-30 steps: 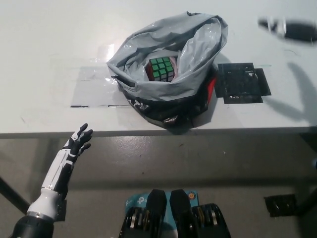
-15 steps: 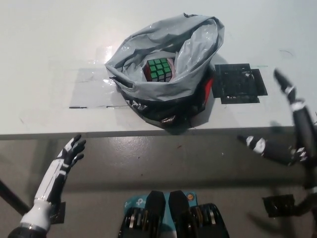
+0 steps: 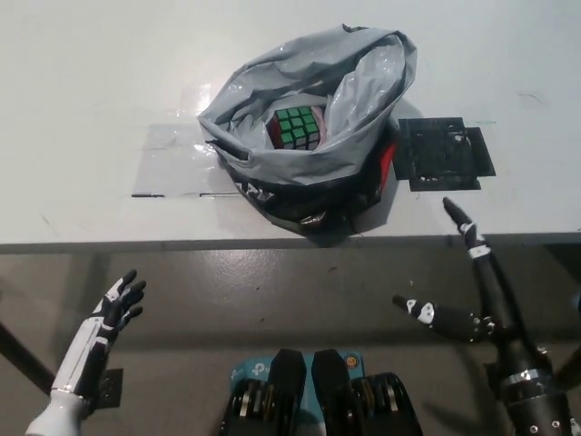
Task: Use the right hand to pick up a rubix's cube and place it into a plastic bag and lift the bag
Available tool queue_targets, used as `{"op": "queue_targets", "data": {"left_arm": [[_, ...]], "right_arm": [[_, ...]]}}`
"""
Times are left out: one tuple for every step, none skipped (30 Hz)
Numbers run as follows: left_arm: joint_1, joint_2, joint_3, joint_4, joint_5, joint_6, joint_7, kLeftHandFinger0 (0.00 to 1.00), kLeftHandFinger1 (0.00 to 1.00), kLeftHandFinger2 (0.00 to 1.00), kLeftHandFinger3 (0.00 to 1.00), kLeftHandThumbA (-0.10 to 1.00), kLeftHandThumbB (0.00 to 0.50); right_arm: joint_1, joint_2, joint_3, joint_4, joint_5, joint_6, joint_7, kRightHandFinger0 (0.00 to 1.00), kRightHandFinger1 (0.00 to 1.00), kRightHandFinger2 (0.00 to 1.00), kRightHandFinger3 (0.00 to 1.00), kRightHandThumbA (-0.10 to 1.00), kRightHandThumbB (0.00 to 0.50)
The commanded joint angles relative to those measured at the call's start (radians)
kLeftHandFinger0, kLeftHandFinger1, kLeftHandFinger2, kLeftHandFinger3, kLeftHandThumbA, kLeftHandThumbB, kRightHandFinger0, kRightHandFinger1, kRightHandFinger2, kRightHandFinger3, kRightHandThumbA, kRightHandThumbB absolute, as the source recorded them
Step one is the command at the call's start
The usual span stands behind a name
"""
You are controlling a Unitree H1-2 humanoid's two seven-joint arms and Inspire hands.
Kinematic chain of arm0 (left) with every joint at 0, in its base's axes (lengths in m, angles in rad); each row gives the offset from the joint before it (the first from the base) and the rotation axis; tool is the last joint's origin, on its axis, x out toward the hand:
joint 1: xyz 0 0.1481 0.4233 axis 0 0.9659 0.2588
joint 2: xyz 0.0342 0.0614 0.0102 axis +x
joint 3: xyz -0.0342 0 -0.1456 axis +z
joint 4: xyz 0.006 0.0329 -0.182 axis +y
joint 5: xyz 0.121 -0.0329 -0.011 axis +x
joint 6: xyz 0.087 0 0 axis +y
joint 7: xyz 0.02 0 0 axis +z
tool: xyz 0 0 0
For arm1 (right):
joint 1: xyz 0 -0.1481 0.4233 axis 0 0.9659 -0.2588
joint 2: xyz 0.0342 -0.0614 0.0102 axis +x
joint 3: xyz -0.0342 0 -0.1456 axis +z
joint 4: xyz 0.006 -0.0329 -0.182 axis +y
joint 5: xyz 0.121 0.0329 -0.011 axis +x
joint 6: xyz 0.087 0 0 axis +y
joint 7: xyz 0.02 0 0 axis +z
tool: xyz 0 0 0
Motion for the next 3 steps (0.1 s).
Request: {"op": "queue_targets", "data": {"left_arm": [[0.007, 0.037, 0.02, -0.044, -0.027, -0.112, -0.031, 1.0, 1.0, 1.0, 1.0, 1.0, 0.191], [0.009, 0.037, 0.02, -0.044, -0.029, -0.111, -0.032, 1.0, 1.0, 1.0, 1.0, 1.0, 0.194], [0.014, 0.036, 0.02, -0.044, -0.035, -0.111, -0.034, 1.0, 1.0, 1.0, 1.0, 1.0, 0.198]], "right_arm": [[-0.016, 0.013, -0.004, 0.047, -0.018, -0.201, -0.036, 1.0, 1.0, 1.0, 1.0, 1.0, 0.211], [-0.015, 0.013, -0.004, 0.05, -0.016, -0.201, -0.033, 1.0, 1.0, 1.0, 1.0, 1.0, 0.203], [-0.012, 0.014, -0.004, 0.058, -0.013, -0.205, -0.026, 1.0, 1.0, 1.0, 1.0, 1.0, 0.195]]}}
